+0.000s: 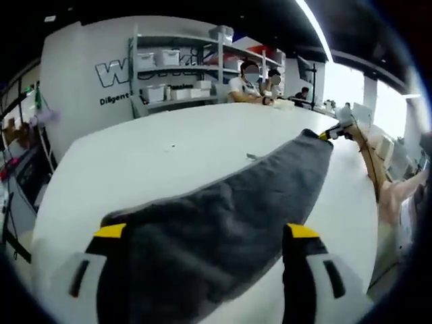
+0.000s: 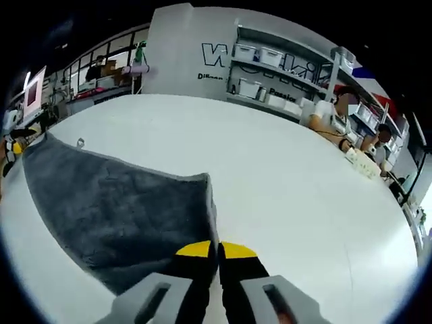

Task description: Fold the towel on the table until its edges align and the towel forms a compact rectangular stack.

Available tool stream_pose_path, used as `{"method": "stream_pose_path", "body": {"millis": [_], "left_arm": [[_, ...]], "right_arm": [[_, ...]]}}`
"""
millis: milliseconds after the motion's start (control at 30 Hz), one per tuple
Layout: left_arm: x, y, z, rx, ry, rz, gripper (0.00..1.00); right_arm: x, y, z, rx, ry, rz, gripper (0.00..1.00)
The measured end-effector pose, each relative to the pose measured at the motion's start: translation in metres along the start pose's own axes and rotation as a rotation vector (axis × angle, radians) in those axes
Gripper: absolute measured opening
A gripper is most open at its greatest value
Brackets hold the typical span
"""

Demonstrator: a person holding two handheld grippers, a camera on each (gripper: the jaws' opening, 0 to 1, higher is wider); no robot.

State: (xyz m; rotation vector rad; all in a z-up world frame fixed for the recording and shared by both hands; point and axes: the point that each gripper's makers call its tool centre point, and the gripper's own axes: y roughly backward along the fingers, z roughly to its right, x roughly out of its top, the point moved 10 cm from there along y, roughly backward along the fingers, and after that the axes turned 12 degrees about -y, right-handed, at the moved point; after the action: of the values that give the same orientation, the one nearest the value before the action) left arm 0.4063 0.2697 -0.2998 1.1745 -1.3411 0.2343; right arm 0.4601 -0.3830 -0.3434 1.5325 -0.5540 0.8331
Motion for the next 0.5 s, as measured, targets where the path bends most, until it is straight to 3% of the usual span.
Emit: {"method": "stream_pose_path", "body": {"millis": [100, 233, 500], "left_arm": [[0.000, 0.001, 0.002, 0.001, -0.001, 0.001, 0.99], [-0.001, 0.003, 0.001, 0.004, 0.003, 0.007, 0.99], [-0.006, 0.004, -0.005, 0.013, 0.017, -0.001, 0.99]], "right_arm": [[-0.003, -0.006, 0.003, -0.040, 0.037, -0.047, 0.04], [-0.004, -0.006, 0.006, -0.043, 0.040, -0.033, 0.04], [0.000, -0.003, 0.018, -0.105, 0.017, -0.010, 0.26]]}}
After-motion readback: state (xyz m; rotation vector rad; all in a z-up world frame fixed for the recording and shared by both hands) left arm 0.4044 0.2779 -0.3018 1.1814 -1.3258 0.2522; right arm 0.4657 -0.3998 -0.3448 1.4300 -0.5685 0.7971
